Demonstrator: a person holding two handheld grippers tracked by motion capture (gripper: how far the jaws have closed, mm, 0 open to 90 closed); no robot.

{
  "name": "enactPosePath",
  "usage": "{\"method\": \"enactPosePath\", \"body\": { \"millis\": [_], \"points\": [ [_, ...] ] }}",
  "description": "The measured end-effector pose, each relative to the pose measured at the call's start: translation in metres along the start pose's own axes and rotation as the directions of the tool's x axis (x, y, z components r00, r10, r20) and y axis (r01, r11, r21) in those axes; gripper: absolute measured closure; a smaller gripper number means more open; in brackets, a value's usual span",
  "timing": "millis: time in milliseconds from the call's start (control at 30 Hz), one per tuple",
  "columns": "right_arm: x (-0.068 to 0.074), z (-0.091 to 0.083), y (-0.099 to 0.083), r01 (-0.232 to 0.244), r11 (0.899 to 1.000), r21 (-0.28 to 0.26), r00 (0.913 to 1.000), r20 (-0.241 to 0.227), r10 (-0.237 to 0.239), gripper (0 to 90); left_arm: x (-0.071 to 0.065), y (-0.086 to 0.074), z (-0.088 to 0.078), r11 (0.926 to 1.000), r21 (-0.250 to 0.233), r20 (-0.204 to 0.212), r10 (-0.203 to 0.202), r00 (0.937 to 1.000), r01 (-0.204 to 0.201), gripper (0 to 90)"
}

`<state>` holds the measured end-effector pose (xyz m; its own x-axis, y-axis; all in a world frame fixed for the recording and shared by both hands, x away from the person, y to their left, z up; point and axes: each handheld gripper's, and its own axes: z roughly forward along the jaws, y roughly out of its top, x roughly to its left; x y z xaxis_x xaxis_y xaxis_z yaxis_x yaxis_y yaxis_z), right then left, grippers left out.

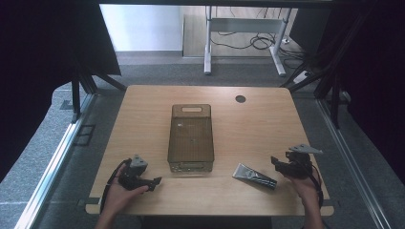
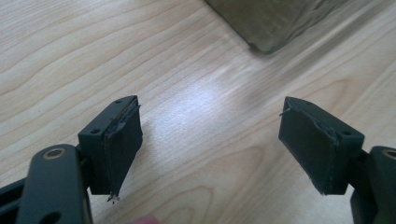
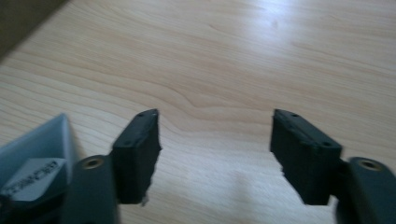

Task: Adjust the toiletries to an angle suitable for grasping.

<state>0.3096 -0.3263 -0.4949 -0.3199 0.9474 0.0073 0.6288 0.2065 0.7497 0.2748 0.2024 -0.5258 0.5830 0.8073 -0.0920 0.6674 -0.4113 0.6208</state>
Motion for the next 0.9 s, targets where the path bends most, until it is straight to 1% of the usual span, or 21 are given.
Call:
{"method": "enactPosePath", "body": {
  "millis": [67, 133, 167, 200, 267, 333, 367, 400, 433, 500, 533, 600, 633, 667, 700, 733, 767, 800, 833, 867, 900],
  "points": [
    [-0.001, -0.001, 0.000, 0.006, 1.000, 0.015, 0.9997, 0.022, -0.006, 37.1, -0.002, 0.000, 0.002, 1.0000, 0.004, 0.005, 0.005, 1.0000, -0.005, 21.8],
    [-0.002, -0.002, -0.001, 0.011, 1.000, 0.014, 0.9996, 0.025, -0.011, 38.9, -0.003, 0.000, 0.002, 1.0000, 0.003, 0.009, 0.005, 0.9999, -0.005, 21.7],
    [-0.005, -0.006, -0.002, 0.000, 1.000, 0.007, 0.9999, 0.013, 0.000, 41.5, -0.005, 0.000, 0.002, 0.9999, 0.002, 0.023, 0.013, 0.9997, -0.013, 21.7],
    [-0.005, -0.006, -0.002, 0.000, 1.000, 0.007, 0.9999, 0.013, 0.000, 41.5, -0.005, 0.000, 0.002, 0.9999, 0.002, 0.023, 0.013, 0.9997, -0.013, 21.7],
    [-0.006, -0.009, -0.003, -0.012, 1.000, 0.002, 0.9999, 0.003, 0.012, 43.6, -0.005, 0.000, 0.002, 0.9999, 0.008, 0.038, 0.012, 0.9992, -0.012, 21.7],
    [-0.006, -0.010, -0.004, -0.018, 1.000, -0.001, 0.9998, -0.003, 0.018, 46.5, -0.005, 0.000, 0.001, 0.9998, 0.012, 0.037, 0.014, 0.9992, -0.014, 22.0],
    [-0.005, -0.012, -0.004, -0.017, 1.000, -0.004, 0.9998, -0.013, 0.017, 49.3, -0.005, 0.000, 0.001, 0.9998, 0.011, 0.036, 0.018, 0.9992, -0.019, 22.0],
    [-0.005, -0.012, -0.004, -0.017, 1.000, -0.004, 0.9998, -0.013, 0.017, 49.3, -0.005, 0.000, 0.001, 0.9998, 0.011, 0.036, 0.018, 0.9992, -0.019, 22.1],
    [-0.003, -0.015, -0.003, -0.012, 1.000, -0.012, 0.9997, -0.021, 0.012, 53.6, -0.008, 0.002, -0.003, 0.9996, -0.001, 0.045, 0.030, 0.9985, -0.030, 22.0],
    [-0.001, -0.019, -0.003, -0.006, 1.000, -0.019, 0.9994, -0.033, 0.005, 59.6, -0.009, 0.003, -0.006, 0.9994, -0.017, 0.055, 0.032, 0.9979, -0.032, 21.9],
    [-0.001, -0.020, -0.003, -0.005, 1.000, -0.021, 0.9992, -0.041, 0.004, 62.1, -0.008, 0.004, -0.007, 0.9992, -0.026, 0.053, 0.032, 0.9981, -0.031, 21.8],
    [-0.002, -0.020, -0.005, -0.002, 1.000, -0.006, 0.9986, -0.053, 0.001, 66.5, -0.008, 0.005, -0.006, 0.9990, -0.032, 0.046, 0.032, 0.9984, -0.031, 22.2],
    [-0.002, -0.020, -0.005, -0.002, 1.000, -0.006, 0.9986, -0.053, 0.001, 66.5, -0.007, 0.005, -0.006, 0.9989, -0.035, 0.038, 0.033, 0.9987, -0.031, 22.2],
    [-0.004, -0.019, -0.006, -0.001, 1.000, 0.005, 0.9981, -0.062, 0.001, 70.6, -0.006, 0.005, -0.006, 0.9988, -0.041, 0.027, 0.027, 0.9993, -0.026, 22.5],
    [-0.005, -0.018, -0.007, 0.003, 1.000, 0.009, 0.9973, -0.073, -0.002, 72.9, -0.006, 0.005, -0.006, 0.9988, -0.041, 0.027, 0.027, 0.9993, -0.026, 22.5],
    [-0.005, -0.018, -0.007, 0.003, 1.000, 0.009, 0.9973, -0.073, -0.002, 72.9, -0.005, 0.005, -0.005, 0.9987, -0.043, 0.029, 0.028, 0.9992, -0.026, 22.5],
    [-0.004, -0.016, -0.007, 0.010, 1.000, 0.025, 0.9961, -0.088, -0.007, 78.4, -0.005, 0.004, -0.006, 0.9990, -0.032, 0.026, 0.031, 0.9992, -0.030, 22.5],
    [-0.003, -0.016, -0.007, 0.016, 0.999, 0.032, 0.9955, -0.094, -0.013, 80.8, -0.004, 0.003, -0.005, 0.9992, -0.029, 0.029, 0.028, 0.9992, -0.028, 22.5],
    [0.000, -0.014, -0.006, 0.031, 0.998, 0.045, 0.9944, -0.102, -0.027, 82.9, -0.004, 0.003, -0.005, 0.9992, -0.026, 0.030, 0.030, 0.9991, -0.029, 22.4],
    [0.000, -0.014, -0.006, 0.031, 0.998, 0.045, 0.9944, -0.102, -0.027, 82.9, -0.004, 0.003, -0.005, 0.9992, -0.026, 0.030, 0.030, 0.9991, -0.029, 22.4],
    [0.002, -0.013, -0.005, 0.045, 0.998, 0.054, 0.9934, -0.108, -0.039, 84.8, -0.002, 0.003, -0.005, 0.9993, -0.024, 0.029, 0.028, 0.9992, -0.027, 22.4]
  ]
}}
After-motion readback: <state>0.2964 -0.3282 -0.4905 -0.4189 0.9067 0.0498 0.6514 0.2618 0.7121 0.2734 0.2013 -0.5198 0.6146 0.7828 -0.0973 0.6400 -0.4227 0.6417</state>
